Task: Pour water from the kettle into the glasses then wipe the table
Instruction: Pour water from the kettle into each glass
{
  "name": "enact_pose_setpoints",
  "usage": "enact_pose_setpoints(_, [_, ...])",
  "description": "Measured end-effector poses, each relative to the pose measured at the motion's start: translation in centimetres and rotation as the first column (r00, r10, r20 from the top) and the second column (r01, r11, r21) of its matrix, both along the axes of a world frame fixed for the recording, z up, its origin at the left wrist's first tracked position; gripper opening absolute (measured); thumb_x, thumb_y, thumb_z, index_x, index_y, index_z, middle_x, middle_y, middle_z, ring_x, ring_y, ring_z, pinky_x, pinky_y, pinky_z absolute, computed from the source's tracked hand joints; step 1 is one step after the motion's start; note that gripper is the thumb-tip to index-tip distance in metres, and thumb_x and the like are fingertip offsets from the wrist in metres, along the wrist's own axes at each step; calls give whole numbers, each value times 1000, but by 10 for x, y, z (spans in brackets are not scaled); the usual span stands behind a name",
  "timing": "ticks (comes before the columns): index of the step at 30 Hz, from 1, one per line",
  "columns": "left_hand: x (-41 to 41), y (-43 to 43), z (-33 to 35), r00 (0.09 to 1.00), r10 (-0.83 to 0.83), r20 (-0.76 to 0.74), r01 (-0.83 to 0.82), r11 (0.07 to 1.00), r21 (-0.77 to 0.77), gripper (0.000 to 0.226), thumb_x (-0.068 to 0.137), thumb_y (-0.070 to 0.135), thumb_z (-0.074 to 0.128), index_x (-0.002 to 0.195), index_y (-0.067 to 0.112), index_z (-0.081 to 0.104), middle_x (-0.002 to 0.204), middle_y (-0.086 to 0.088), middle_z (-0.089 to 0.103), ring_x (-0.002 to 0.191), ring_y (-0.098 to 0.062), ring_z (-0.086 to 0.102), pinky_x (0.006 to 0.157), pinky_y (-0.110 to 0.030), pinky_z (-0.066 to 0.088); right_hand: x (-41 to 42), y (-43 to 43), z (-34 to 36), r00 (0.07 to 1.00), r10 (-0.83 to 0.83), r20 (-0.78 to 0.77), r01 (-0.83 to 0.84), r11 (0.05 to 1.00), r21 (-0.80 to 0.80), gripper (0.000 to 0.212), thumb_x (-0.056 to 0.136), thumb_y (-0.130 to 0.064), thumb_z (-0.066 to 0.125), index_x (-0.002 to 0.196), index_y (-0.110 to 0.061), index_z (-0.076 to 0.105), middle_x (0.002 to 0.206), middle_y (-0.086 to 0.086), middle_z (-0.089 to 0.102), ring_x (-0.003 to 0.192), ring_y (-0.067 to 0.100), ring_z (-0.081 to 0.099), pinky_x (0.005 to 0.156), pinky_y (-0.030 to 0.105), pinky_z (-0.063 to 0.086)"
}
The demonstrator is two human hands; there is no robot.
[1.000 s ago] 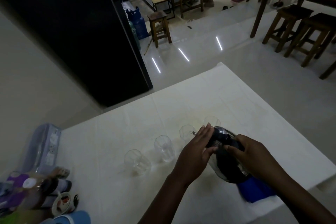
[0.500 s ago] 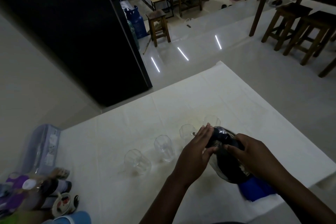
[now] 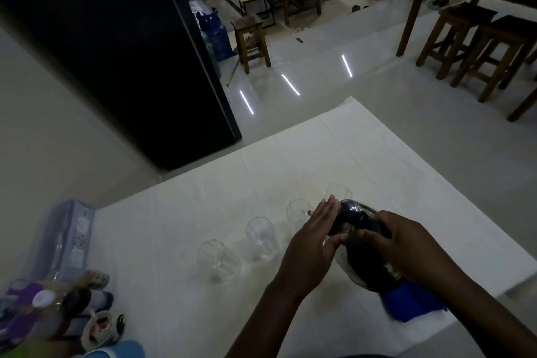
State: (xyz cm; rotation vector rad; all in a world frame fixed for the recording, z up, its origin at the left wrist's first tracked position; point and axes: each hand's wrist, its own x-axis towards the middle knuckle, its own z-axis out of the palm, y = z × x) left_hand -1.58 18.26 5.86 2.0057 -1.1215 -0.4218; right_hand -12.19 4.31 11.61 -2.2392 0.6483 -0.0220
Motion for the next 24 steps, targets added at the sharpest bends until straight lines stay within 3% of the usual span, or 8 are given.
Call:
enact_pose_setpoints(13, [-1,1,1,999,33,-34,-33,999,-1,54,99,28,48,147,28,23,155,14,20,140,7,10,112,-19,22,5,-1,4,999,33,-1,-33,999,-39,31,85,-30,61,71,-49,41,69,-21,50,68,-5,50,57,14,35])
enact_pose_setpoints(17, [-1,0,2,998,38,-42,-37,999,6,54,99,30,47,147,30,22,155,16,18,140,7,10,112,-19,21,6,-3,4,999,36,-7,-37,998,-55,21,84,-30,61,79,-44,45,68,-23,48,67,-6,48,58,13,36])
enact_pose_setpoints(20, [-1,-1,3,998,41,-39,-41,999,9,54,99,31,46,147,29,22,155,16,17,140,7,10,112,-20,22,7,-3,6,999,40,-11,-41,997,-66,30,85,-30,60,71,-48,40,67,-23,47,65,-6,47,56,13,33])
enact_pose_setpoints(24, [-2,-1,3,997,49,-52,-49,999,1,54,99,31,46,147,28,22,155,15,18,140,6,10,112,-21,22,7,-3,8,999,49,-12,-50,997,-53,23,85,-29,60,82,-44,43,67,-23,46,66,-6,47,56,13,33])
